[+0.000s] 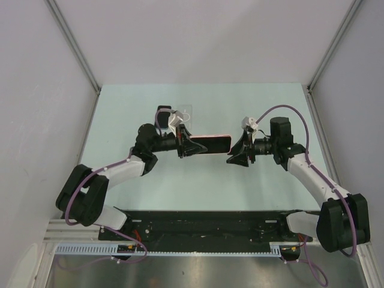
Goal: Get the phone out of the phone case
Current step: Remove the phone case from the phone.
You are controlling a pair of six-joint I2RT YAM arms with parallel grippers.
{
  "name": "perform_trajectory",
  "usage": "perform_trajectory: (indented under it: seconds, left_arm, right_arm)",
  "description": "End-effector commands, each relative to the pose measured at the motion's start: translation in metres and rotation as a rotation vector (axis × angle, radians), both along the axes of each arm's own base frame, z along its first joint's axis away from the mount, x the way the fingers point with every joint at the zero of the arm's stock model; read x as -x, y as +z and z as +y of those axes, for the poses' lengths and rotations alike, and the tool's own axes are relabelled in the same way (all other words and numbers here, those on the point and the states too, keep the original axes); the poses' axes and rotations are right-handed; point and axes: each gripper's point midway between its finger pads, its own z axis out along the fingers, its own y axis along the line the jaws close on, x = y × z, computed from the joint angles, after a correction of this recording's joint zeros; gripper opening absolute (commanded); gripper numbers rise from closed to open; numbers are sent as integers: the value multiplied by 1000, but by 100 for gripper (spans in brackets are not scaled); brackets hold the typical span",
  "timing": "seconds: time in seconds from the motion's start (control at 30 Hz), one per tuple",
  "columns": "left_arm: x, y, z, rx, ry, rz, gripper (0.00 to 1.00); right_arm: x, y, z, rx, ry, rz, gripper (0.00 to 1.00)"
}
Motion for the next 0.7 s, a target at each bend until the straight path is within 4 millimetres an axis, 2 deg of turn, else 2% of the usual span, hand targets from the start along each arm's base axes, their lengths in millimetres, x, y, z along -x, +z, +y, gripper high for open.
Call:
perform_trajectory:
  seconds: [0.0, 0.3, 0.67]
  left_arm:
    - [15, 46, -5, 75, -66, -154, 1]
    - [22, 46, -7, 74, -94, -155, 0]
    - [29, 43, -11, 69, -129, -145, 0]
  right_arm:
    - [3, 15, -2, -46, 35, -121, 51]
    - [4, 17, -4, -62, 43, -133, 52]
    - [16, 11, -5, -73, 114, -193, 43]
